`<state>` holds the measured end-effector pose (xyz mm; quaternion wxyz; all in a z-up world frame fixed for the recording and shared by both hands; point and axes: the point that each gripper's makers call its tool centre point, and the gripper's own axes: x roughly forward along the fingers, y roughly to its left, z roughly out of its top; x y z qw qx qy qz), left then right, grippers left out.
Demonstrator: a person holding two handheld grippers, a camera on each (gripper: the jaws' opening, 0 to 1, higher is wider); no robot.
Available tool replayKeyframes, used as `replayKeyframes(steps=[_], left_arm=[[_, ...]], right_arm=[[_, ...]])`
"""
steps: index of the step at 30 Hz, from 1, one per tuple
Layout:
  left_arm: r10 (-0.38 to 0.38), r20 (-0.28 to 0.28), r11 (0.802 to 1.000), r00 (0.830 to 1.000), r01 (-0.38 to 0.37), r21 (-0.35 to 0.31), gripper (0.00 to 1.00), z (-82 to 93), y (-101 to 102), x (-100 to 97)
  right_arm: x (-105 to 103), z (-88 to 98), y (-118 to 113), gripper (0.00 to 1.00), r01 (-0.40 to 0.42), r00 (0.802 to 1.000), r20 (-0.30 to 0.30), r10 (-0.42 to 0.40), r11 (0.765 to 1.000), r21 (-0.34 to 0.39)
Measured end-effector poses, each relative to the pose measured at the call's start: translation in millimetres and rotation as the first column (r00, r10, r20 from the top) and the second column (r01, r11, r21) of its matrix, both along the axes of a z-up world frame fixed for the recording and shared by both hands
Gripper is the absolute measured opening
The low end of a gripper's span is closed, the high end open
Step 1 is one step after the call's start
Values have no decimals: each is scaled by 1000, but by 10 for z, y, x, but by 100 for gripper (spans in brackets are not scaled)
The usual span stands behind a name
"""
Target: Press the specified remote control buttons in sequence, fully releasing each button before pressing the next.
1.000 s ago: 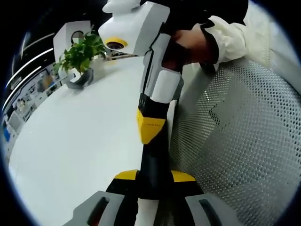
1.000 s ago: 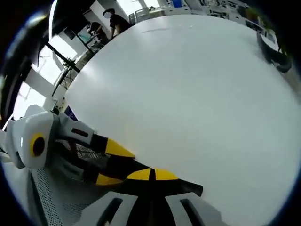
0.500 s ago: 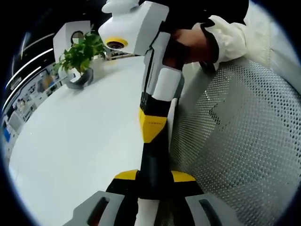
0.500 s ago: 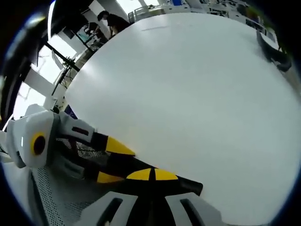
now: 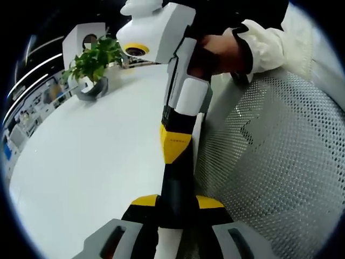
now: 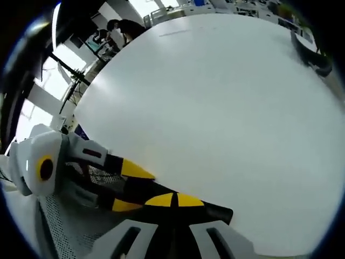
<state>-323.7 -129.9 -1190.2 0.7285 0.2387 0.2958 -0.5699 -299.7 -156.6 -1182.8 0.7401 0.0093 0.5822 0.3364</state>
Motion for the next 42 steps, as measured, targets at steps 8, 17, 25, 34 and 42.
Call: replayKeyframes(steps=[8, 17, 25, 34, 42], left_arm=[[36, -17, 999, 999, -36, -3, 24, 1, 22, 60], [71, -23, 997, 997, -71, -16, 25, 13, 29, 92], [73, -18, 997, 997, -73, -20, 25, 9, 22, 77], [81, -28, 996, 996, -82, -27, 25, 9, 13, 84], [89, -38, 995, 995, -90, -31, 25, 7, 13, 88]], right_arm=[[45, 30, -48, 0, 21, 1000, 21, -21, 1000, -10], [16, 44, 4, 0, 22, 1000, 1, -22, 1000, 22], [-11, 17, 6, 0, -8, 1000, 0, 8, 1000, 4], [-12, 13, 3, 0, -12, 1000, 3, 12, 1000, 3], [-9, 8, 6, 0, -32, 999, 18, 32, 999, -5]])
